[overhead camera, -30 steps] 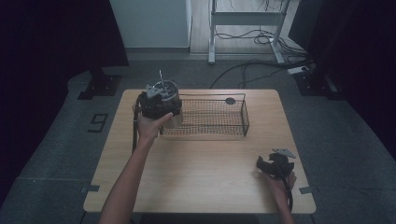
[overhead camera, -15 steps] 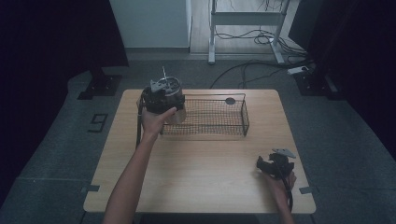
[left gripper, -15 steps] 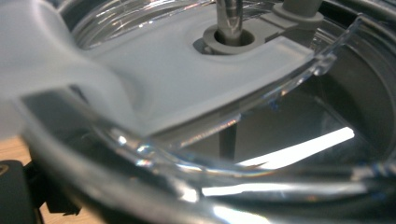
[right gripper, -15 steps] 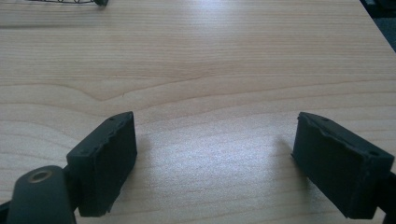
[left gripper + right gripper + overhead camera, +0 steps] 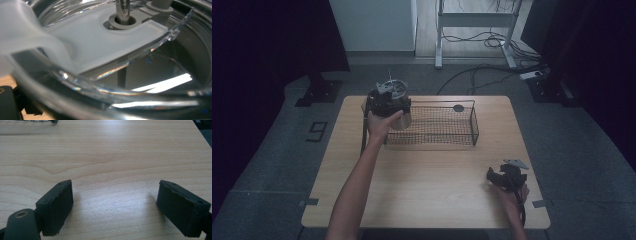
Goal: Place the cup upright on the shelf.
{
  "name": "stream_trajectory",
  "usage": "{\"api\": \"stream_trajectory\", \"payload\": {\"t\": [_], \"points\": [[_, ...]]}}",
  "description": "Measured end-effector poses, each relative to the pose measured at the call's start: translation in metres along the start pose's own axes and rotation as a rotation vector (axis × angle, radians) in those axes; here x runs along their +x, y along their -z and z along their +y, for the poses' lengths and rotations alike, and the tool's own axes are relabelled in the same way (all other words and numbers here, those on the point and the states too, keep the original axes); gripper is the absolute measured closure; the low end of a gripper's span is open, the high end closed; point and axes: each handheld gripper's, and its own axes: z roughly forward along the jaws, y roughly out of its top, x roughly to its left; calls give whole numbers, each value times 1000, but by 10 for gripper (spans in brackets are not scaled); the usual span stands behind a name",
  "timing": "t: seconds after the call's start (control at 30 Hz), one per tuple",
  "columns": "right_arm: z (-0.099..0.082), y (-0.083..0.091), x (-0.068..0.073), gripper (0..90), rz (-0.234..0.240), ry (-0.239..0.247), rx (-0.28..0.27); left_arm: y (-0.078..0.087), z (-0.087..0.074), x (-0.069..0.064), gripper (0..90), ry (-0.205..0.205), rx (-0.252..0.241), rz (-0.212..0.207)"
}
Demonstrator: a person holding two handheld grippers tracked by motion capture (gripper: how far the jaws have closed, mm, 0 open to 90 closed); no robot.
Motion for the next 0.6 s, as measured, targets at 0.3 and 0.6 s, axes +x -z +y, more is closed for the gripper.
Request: {"api": "stream_trajectory", "payload": {"t": [0.3,0.6], "points": [[0,0,0,134,-1,0,0,-17,-1,0,38,8,25,5],[0,0,0,135,-1,-1,-2,-34,-6,-4,38,1,40,31]]}}
